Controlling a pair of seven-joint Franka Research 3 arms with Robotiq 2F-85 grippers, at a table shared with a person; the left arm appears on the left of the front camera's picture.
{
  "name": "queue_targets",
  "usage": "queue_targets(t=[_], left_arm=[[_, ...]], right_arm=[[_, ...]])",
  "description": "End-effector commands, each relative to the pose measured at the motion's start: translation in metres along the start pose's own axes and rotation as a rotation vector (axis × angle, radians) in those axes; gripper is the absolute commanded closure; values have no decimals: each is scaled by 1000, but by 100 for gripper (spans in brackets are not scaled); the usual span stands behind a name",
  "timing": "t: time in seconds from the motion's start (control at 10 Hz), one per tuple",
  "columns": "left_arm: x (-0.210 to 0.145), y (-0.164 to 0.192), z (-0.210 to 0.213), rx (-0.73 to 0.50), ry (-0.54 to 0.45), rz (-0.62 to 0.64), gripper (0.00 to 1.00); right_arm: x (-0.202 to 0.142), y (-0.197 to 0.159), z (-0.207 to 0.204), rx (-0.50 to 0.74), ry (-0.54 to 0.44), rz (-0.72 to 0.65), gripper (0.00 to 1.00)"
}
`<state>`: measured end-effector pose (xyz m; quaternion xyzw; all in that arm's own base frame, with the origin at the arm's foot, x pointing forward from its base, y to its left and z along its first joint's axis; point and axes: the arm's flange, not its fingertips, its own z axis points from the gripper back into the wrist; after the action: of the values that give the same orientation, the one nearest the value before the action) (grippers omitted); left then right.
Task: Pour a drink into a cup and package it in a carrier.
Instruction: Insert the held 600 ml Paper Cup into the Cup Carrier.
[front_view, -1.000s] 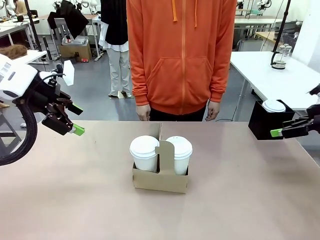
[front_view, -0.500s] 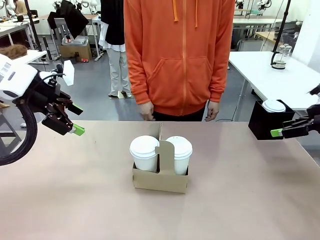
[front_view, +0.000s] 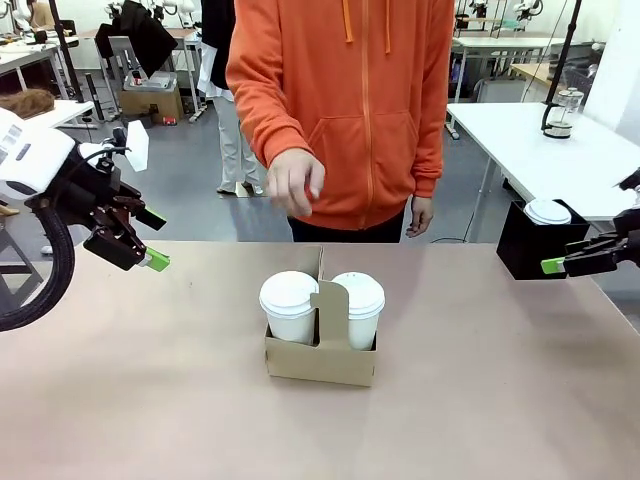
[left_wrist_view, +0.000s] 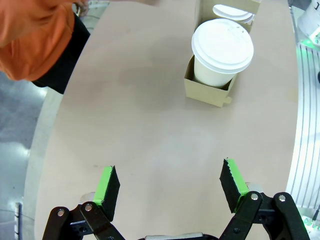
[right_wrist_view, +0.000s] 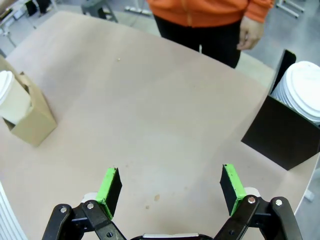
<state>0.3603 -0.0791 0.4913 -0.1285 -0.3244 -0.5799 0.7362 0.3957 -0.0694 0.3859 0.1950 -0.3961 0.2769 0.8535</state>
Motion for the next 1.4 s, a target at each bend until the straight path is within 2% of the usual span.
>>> queue_targets(t=[0.0, 1.3], left_arm=[[0, 2, 0, -2, -22, -8, 0], [0, 2, 0, -2, -22, -8, 0]], right_arm=[[0, 0, 0, -1, 0, 0, 0], [0, 0, 0, -1, 0, 0, 0]])
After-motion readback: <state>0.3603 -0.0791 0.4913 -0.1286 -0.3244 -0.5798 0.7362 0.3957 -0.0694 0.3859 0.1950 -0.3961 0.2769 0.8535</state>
